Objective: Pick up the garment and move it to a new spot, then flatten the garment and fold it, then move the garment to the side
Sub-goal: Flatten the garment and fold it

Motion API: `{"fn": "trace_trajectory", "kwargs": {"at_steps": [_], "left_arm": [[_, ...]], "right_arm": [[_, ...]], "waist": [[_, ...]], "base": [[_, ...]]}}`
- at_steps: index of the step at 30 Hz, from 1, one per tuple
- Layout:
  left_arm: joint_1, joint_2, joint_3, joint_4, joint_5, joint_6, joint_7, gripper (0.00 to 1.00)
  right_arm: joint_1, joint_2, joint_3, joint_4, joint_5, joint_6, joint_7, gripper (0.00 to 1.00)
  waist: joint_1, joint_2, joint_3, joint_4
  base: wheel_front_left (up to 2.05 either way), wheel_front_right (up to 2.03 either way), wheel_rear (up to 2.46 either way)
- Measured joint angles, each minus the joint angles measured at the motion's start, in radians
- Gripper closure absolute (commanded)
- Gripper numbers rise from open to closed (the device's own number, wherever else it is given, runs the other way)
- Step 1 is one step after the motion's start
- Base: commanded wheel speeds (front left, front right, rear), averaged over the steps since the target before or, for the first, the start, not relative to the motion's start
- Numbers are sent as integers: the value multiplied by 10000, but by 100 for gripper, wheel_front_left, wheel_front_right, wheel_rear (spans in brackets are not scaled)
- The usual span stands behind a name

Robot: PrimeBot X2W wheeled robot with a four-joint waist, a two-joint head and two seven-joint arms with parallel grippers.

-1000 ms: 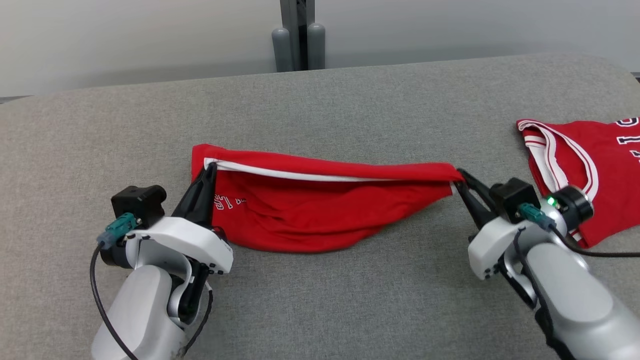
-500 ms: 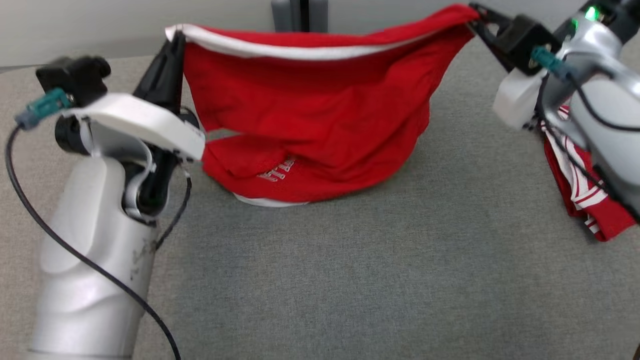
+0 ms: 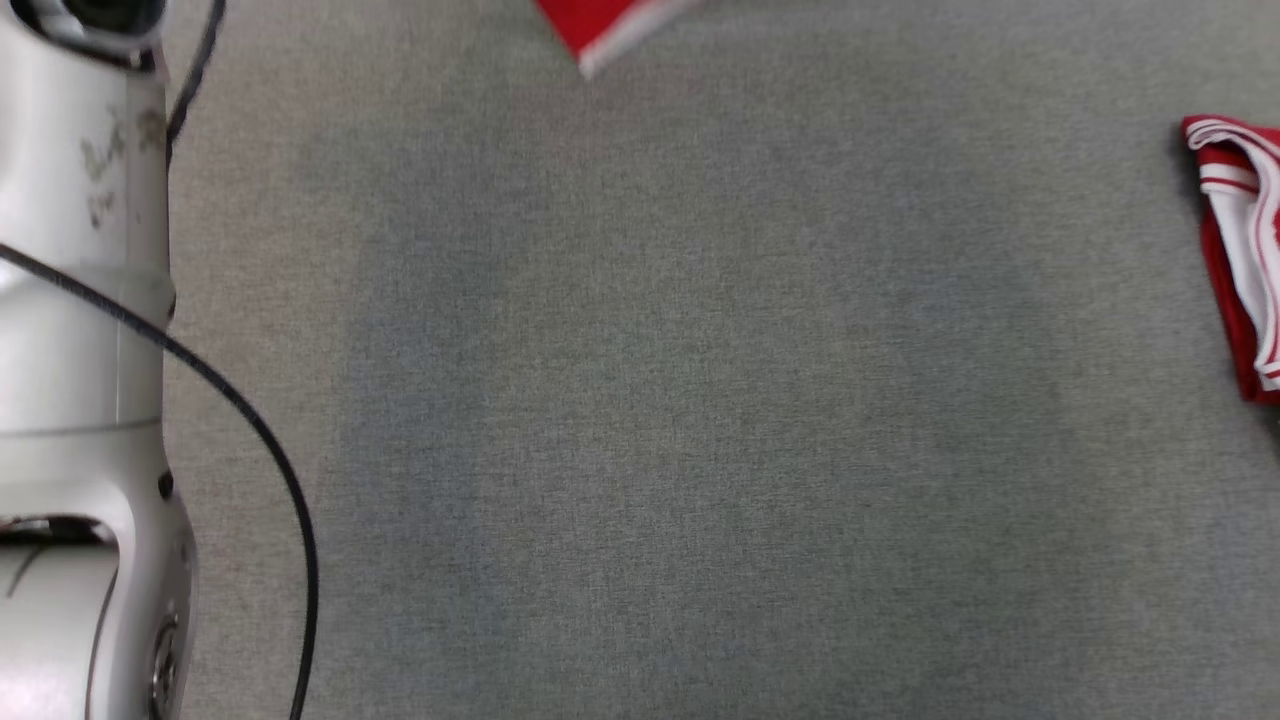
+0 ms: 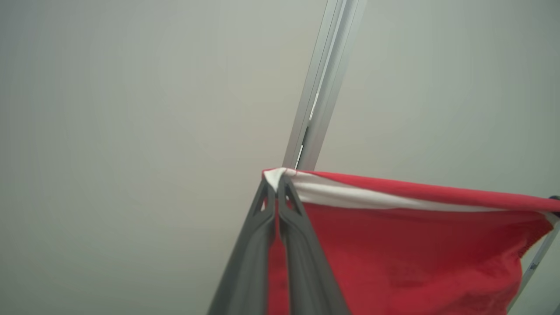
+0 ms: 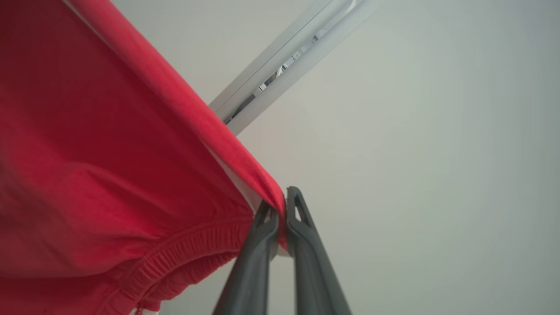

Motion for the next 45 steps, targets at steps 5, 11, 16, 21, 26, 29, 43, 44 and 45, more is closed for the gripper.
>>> {"fn": "trace_trajectory", "kwargs": {"at_steps": [5, 11, 16, 21, 26, 29, 43, 44, 45], "left_arm": [[-845, -301, 81, 631, -48, -94, -1045, 100], [-348, -502, -353, 1661, -59, -439, -1549, 100], [573, -596, -832, 2406, -59, -667, -1799, 100], [1535, -644, -1269, 3060, -44, -817, -1944, 100], [2497, -468, -1691, 3580, -23, -886, -2036, 100], [3084, -360, -1921, 3800, -79, -897, -2069, 100], [5148, 318, -3645, 4295, 132, -913, -1883, 100], [5241, 393, -3735, 4301, 176, -913, -1873, 100], [5333, 445, -3833, 4307, 215, -915, -1871, 100]], "right_arm": [[-135, 474, -1935, 508, -1787, 0, -491, 100], [1959, 995, -3448, 295, -3392, -2, -579, 100], [3834, 1101, -3906, -25, -3810, -2, -583, 100], [5456, 1202, -3948, -190, -3737, -2, -583, 100], [6782, 1327, -3465, -196, -3342, -2, -583, 100], [7327, 1390, -3170, -167, -3030, -2, -583, 100], [8958, 1630, -1455, 372, -1214, -2, -585, 100], [9040, 1618, -1264, 410, -1070, -2, -583, 100], [9086, 1607, -1066, 445, -913, -2, -585, 100]], "waist": [[0, 0, 487, 118], [0, 0, 684, 268], [0, 0, 603, 374], [0, 0, 313, 411], [0, 0, -132, 384], [0, 0, -440, 339], [0, 0, -1948, 203], [0, 0, -2051, 196], [0, 0, -2147, 190]], "base": [[0, 0, 0], [0, 0, 0], [0, 0, 0], [0, 0, 0], [0, 0, 0], [0, 0, 0], [0, 0, 0], [0, 0, 0], [0, 0, 0]]}}
